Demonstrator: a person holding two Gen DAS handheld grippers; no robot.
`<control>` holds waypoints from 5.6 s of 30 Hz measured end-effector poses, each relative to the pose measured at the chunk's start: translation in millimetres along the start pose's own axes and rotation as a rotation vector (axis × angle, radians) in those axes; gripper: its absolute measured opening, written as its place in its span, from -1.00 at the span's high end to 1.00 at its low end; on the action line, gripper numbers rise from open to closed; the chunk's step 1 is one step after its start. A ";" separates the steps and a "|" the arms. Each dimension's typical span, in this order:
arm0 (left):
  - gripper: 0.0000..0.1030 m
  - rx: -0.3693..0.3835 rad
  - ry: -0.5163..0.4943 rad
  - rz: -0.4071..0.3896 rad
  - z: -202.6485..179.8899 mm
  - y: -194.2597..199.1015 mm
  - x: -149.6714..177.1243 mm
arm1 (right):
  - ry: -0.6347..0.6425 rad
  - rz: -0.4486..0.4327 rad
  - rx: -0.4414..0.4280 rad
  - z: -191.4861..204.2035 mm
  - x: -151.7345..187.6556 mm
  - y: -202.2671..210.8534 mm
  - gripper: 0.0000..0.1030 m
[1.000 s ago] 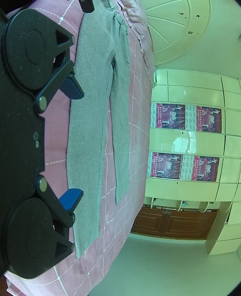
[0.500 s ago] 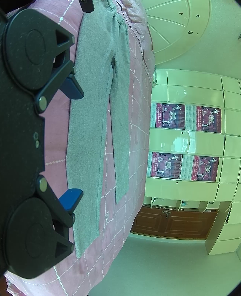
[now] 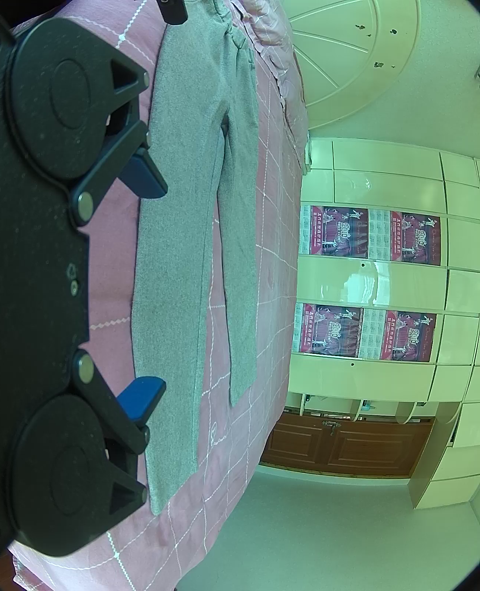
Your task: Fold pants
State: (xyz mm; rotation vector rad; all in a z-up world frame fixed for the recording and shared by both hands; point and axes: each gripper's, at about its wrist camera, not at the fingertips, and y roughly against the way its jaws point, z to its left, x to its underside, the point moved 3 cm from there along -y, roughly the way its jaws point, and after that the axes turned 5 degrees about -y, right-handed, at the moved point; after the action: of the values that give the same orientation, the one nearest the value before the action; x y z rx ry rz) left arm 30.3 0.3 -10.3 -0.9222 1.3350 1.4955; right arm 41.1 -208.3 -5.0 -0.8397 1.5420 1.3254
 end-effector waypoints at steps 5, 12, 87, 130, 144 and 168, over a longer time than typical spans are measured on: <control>-1.00 0.000 -0.001 0.000 -0.1 0.0 0.2 | 0.000 0.000 0.000 0.1 0.2 -0.2 -0.89; -1.00 0.008 0.001 0.014 3.0 -3.0 -1.6 | -0.006 0.000 -0.014 0.9 -4.3 2.1 -0.89; 0.57 0.362 0.090 0.366 281.0 -516.9 -46.5 | 0.549 0.427 -0.576 187.5 -139.7 -482.3 1.00; -0.33 0.228 0.525 0.164 260.8 -164.4 12.8 | 0.088 0.200 -0.412 80.1 -66.8 -134.5 0.45; -0.33 0.228 0.880 0.237 255.8 -240.0 29.4 | -0.594 0.474 -0.253 35.0 -42.6 -247.0 0.25; 0.50 0.362 0.769 0.364 290.8 -291.0 41.4 | -0.541 0.473 -0.416 29.4 27.7 -156.8 1.00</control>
State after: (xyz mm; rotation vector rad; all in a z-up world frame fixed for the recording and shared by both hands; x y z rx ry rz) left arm 303.4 297.1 -101.2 -1.0987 2.3450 1.1069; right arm 180.2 -207.9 -88.0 -0.3009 1.0744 2.0646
